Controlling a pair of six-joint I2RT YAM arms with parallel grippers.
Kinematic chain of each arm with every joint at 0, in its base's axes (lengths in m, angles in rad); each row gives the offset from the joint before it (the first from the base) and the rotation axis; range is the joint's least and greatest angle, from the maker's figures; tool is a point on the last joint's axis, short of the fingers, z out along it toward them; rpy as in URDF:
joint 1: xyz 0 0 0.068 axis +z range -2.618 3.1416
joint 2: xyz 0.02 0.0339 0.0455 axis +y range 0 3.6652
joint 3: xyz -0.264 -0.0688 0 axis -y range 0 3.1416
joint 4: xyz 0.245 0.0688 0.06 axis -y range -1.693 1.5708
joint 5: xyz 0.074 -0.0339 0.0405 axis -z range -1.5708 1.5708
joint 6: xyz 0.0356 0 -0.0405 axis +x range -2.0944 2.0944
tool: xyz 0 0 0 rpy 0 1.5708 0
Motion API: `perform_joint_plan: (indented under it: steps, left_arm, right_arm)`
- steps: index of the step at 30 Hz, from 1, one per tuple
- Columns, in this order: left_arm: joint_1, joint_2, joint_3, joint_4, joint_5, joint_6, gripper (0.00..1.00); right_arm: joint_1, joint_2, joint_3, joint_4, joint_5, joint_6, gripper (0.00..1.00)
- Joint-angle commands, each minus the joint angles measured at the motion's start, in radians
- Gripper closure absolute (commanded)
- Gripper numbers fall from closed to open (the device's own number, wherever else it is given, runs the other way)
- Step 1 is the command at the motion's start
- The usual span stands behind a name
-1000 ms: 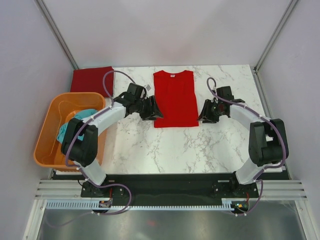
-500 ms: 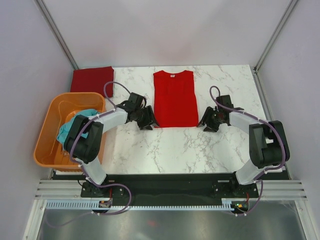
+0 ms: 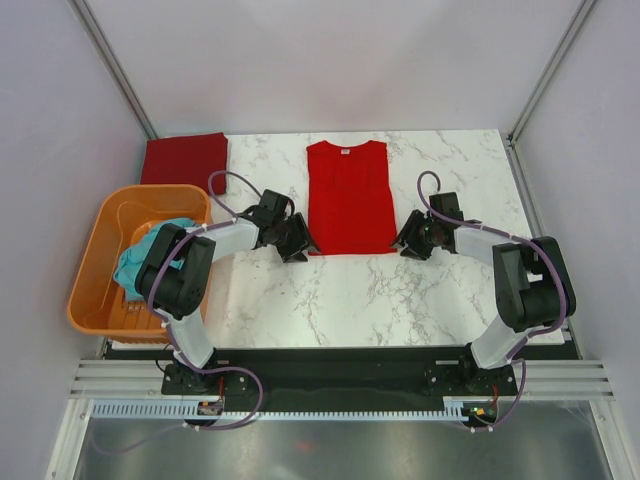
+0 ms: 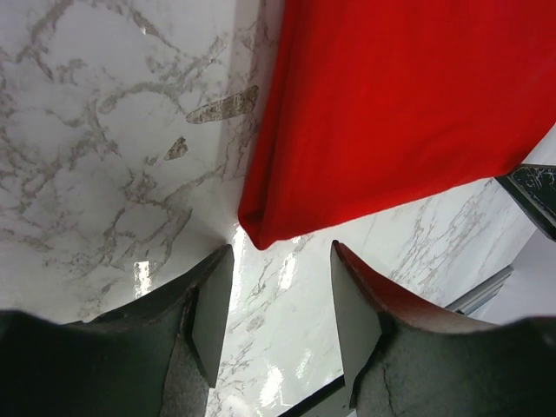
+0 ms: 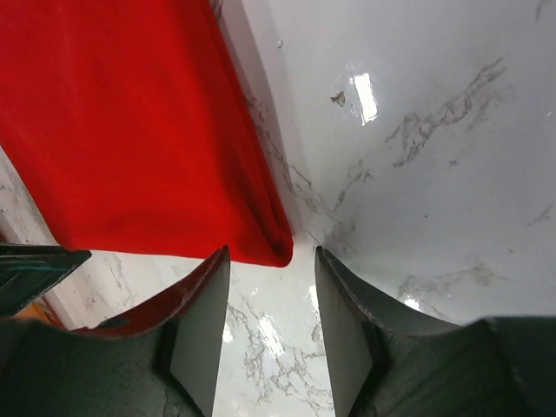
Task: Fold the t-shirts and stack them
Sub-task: Fold the tshirt
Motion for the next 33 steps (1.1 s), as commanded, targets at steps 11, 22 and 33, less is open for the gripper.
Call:
perform_joint_plan:
  steps: [11, 22, 33]
  left_arm:
    - [0.005, 0.005, -0.041, 0.043, -0.121, -0.057, 0.47]
    - [0.014, -0.025, -0.064, 0.058, -0.106, -0.091, 0.42]
    - [0.037, -0.007, -0.111, 0.116, -0.083, -0.167, 0.51]
  right_arm:
    - [0.006, 0.028, -0.05, 0.058, 0.049, 0.021, 0.57]
    - [0.004, 0.049, -0.077, 0.098, 0.042, 0.013, 0.95]
    - [0.006, 0.045, -0.085, 0.101, 0.023, 0.002, 0.98]
